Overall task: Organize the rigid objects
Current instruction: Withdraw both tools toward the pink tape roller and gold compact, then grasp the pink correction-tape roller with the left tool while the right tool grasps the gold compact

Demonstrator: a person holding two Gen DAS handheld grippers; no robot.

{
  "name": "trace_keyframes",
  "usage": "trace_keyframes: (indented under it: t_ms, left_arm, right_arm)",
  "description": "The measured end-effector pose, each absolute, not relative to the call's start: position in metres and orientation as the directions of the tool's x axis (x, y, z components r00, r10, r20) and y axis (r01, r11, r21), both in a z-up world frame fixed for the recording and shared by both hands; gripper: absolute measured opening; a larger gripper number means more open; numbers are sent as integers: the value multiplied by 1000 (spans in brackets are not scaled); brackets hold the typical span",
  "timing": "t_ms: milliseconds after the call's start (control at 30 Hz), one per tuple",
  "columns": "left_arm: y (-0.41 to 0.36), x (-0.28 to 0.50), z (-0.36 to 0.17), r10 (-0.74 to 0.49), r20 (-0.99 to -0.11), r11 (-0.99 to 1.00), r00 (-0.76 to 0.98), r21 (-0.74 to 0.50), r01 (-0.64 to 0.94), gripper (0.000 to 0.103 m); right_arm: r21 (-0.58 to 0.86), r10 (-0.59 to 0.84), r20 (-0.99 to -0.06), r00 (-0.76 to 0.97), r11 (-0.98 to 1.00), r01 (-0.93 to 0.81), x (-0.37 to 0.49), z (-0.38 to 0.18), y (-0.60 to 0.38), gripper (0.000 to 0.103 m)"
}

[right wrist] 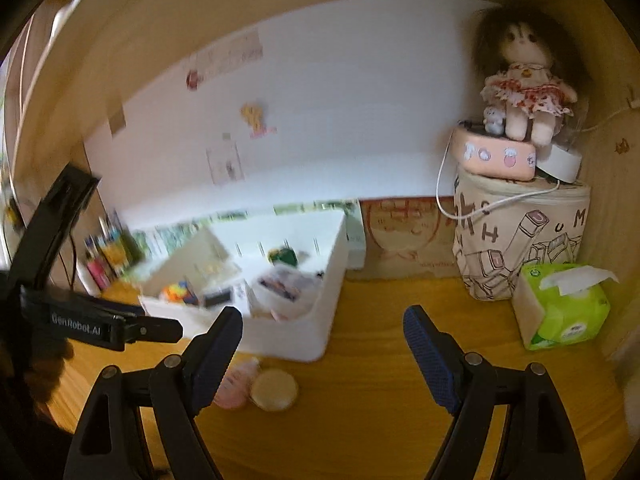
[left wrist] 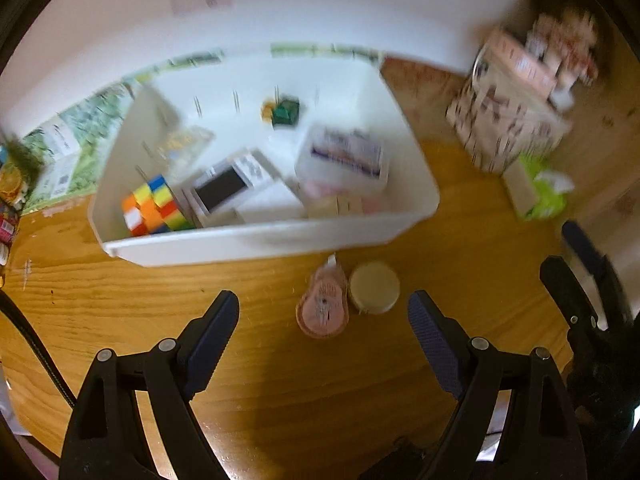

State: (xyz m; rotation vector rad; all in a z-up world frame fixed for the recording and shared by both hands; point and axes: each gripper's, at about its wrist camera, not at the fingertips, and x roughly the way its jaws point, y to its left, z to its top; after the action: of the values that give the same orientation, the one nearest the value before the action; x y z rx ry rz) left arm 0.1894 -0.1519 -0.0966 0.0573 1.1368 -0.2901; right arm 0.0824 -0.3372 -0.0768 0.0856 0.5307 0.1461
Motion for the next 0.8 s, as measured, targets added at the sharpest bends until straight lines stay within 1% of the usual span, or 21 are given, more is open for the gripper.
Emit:
trace_keyframes:
  t_ms: [133, 367, 567, 700, 800]
  left_arm:
    - [-162, 201, -121, -167, -942, 960, 291, -88, 264, 88]
    - [-169, 220, -156, -95, -980, 968, 177, -49, 247, 88]
    - [-168, 225, -173, -71, -989, 972, 127, -41, 230, 88]
    - [-166, 227, -181, -60, -993, 975, 104, -36, 219, 88]
    - [-166, 228, -186, -54, -994, 975, 92, -33, 220, 88]
  right_arm:
    - [28, 173, -542, 823, 982, -188, 88, -94, -328, 83]
    - [-37, 259, -611, 748, 934, -354, 98, -120, -303, 83]
    - [-78, 310, -683, 661, 869, -489, 106, -143, -278, 83]
    - [-120, 298, -720, 626, 836, -536, 112, -158, -268, 83]
    - [-118, 302, -731, 612, 828, -549, 117, -164, -266, 83]
